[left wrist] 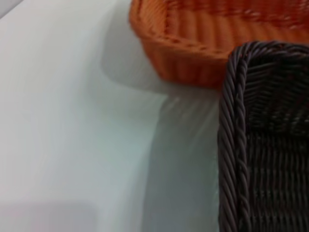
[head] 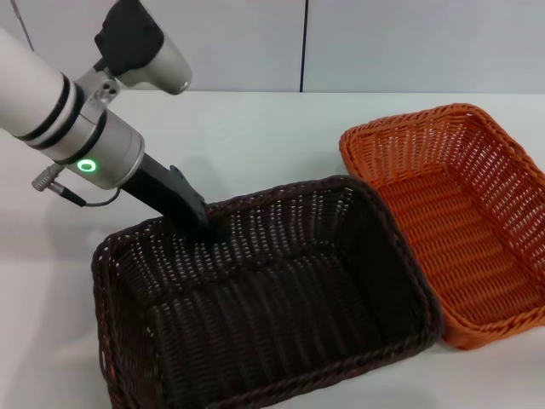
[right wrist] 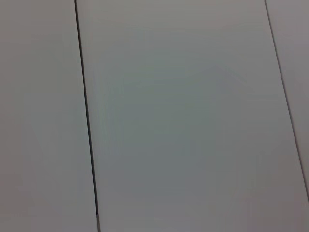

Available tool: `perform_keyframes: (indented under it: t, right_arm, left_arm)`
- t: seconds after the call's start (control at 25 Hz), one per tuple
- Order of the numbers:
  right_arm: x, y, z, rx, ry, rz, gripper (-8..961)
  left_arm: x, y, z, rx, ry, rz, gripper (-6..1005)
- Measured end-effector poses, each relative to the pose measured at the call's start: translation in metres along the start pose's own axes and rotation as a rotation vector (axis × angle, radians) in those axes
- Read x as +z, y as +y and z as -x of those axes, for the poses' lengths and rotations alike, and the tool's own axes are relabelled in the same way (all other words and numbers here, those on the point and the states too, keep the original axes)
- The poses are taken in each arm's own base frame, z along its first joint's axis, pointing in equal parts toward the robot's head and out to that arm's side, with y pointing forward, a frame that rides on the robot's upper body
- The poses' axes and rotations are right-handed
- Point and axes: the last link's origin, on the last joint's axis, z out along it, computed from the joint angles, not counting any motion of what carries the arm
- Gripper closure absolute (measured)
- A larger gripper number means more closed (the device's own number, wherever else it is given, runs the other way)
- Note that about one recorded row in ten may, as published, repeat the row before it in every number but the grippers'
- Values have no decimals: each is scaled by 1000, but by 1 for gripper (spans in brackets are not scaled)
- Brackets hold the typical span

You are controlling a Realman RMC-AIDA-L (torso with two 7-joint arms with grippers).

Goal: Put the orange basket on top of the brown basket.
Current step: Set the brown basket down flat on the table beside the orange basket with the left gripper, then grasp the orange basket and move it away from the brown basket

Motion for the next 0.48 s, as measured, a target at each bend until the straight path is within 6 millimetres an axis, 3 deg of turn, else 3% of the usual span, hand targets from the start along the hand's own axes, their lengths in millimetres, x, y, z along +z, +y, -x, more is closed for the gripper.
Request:
perform_keyframes:
  t: [0.2, 0.48]
  right_arm:
    - [0, 0, 0, 37, 1, 13, 223]
    - [6, -2, 11, 151, 12, 195, 224]
  left_arm:
    - [6, 0, 2, -14, -12, -30, 717]
    - [-3, -4, 1, -48, 148, -53, 531]
